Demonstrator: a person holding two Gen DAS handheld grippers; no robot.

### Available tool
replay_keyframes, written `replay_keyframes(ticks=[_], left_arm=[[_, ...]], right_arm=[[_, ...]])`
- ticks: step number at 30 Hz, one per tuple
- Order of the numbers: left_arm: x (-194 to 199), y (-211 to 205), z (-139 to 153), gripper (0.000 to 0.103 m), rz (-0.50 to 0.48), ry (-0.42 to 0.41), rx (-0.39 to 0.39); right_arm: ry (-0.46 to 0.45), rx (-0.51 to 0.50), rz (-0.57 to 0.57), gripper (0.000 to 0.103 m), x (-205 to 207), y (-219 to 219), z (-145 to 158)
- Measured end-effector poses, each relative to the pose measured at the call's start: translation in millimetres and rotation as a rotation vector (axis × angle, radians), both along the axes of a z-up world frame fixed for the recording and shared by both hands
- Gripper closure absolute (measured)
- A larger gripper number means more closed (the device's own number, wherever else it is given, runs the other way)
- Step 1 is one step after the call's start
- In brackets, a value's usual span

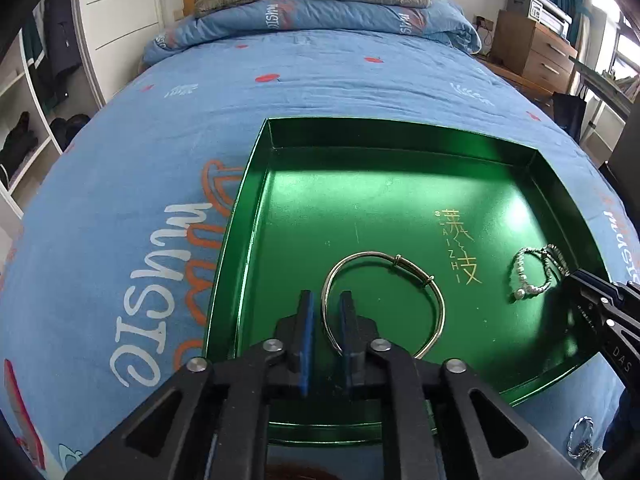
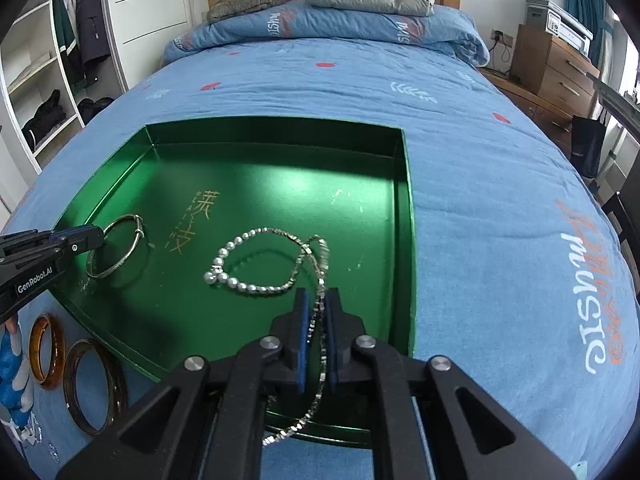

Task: Organize jewelry
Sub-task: 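Carry the silver bangle and chain necklace into the green tray and release both, then grasp the silver ring with the left tool while the right tool grasps the beaded bracelet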

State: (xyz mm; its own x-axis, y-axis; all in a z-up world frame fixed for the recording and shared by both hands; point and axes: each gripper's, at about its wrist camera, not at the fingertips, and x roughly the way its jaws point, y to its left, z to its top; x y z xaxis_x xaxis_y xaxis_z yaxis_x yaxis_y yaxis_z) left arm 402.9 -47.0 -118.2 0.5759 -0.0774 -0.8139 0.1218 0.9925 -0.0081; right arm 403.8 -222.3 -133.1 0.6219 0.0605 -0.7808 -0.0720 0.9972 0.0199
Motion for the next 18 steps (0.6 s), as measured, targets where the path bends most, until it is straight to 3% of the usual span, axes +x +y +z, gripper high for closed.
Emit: replay_keyframes(ticks=[1,4,11,18], left_arm=[[-3.3,2.0,5.0,0.068,0.004,-0.012,-0.005],[-15.8,9.5,28.5,0.054,0.02,-0.062,-0.023],[-71.2,32.2,99.8,0.053,0.017,-0.205,0.007],[-141.6,63.7,150.0,0.049,0.014,-0.281,0.055]], right_arm=[[-0.009,0.007,-0.005,0.081,-4.0,-1.1,3.9],[-0.056,0.029,-0.011,0.078,-20.4,-4.6,24.4],[-0.199,0.054,0.011,0.078,-89.1,-6.9,94.4],[-0.304,0.08,0.018,0.078,-170.7,-12.8,148.1]])
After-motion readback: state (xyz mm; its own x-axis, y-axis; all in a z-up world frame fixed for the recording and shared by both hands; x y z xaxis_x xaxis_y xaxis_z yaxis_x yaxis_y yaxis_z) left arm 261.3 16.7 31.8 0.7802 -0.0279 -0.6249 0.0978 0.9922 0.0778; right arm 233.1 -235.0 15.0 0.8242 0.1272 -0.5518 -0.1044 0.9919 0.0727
